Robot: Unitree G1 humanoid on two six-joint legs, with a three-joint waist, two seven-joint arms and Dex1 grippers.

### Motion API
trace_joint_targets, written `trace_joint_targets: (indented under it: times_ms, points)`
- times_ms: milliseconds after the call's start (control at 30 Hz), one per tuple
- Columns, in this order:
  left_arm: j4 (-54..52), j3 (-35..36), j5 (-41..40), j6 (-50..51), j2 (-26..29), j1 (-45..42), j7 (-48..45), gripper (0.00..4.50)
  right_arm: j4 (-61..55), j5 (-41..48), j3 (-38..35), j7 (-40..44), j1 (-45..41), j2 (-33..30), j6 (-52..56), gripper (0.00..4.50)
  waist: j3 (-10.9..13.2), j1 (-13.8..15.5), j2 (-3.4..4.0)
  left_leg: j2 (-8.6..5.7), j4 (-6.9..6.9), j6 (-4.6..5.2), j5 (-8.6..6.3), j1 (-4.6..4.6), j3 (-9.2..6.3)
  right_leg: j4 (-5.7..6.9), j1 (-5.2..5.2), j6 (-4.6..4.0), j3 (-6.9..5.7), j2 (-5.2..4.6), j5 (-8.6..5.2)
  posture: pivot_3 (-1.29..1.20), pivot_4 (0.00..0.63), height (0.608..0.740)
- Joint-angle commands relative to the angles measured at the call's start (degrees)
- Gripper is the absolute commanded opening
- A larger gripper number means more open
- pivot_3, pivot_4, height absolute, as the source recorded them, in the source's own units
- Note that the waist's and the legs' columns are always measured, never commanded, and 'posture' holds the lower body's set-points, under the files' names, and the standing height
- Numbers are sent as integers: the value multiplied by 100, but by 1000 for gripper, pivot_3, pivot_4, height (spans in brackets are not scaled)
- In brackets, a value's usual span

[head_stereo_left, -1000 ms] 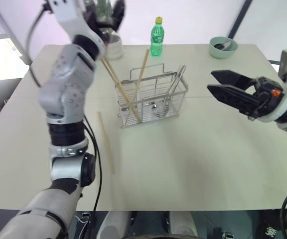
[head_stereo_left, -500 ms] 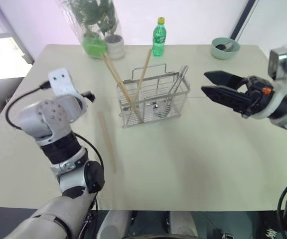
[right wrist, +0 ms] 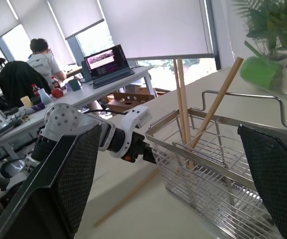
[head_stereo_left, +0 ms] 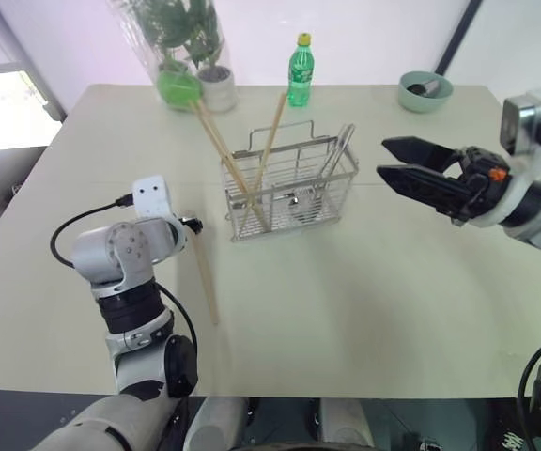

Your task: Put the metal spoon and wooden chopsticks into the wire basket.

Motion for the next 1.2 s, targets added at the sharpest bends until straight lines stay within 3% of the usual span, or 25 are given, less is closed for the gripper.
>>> trace_joint_targets:
  times_ms: [33,200,333,433,567,667,800,933,1200]
  points:
    - [147,-21,44,47,-60,-222,-166,2593,-250,139,-238,-34,54,-8,-85,4500,0,4,0,-1,1,0,0,-1,0,-1,1,0,0,-1,0,0,150,684]
    - [263,77,188,47,-97,-397,-268,108,-342,113,-283,4,164,-114,-90,4500,1,-10,-2,-2,2,1,-1,-1,1,-4,1,0,0,-1,0,0,150,684]
    - [290,158,332,47,-96,-458,-335,42,-350,135,-303,11,175,-159,-78,4500,1,-24,-2,0,0,1,0,-1,1,-3,0,0,0,-1,0,0,150,684]
    - [328,-14,539,-382,290,-512,-459,42,-323,137,-309,24,141,-213,-65,4500,1,-23,-3,0,0,1,0,-1,0,-3,0,0,-1,0,0,0,150,684]
    - [883,425,566,-2363,823,-1068,-578,42,-258,149,-300,55,80,-294,-20,4500,4,-18,-7,3,-2,-1,0,-4,0,-3,-7,-1,0,2,1,0,150,684]
    - [1314,1100,-127,-4150,935,-1988,-1058,42,-192,168,-262,72,-32,-347,26,4500,6,17,-10,2,-2,-1,0,-8,-1,-13,-4,-1,-4,0,1,0,150,684]
    - [1460,1234,-1059,-5043,948,-2669,-1996,42,-139,111,-195,116,-119,-351,41,4500,8,46,-14,-1,-1,7,-5,-13,0,-39,2,8,-8,-1,6,0,150,684]
    - [1379,852,-1744,-5230,844,-2961,-2652,42,-125,78,-137,123,-184,-331,39,4500,6,54,-11,-1,-1,19,-10,-12,1,-59,11,22,-8,1,14,0,150,684]
    - [1262,-704,-1651,-5160,664,-2374,-3400,42,-258,164,-237,-65,-88,-262,9,4500,5,73,-8,-1,10,26,-7,-11,1,-66,19,24,-4,3,31,0,150,684]
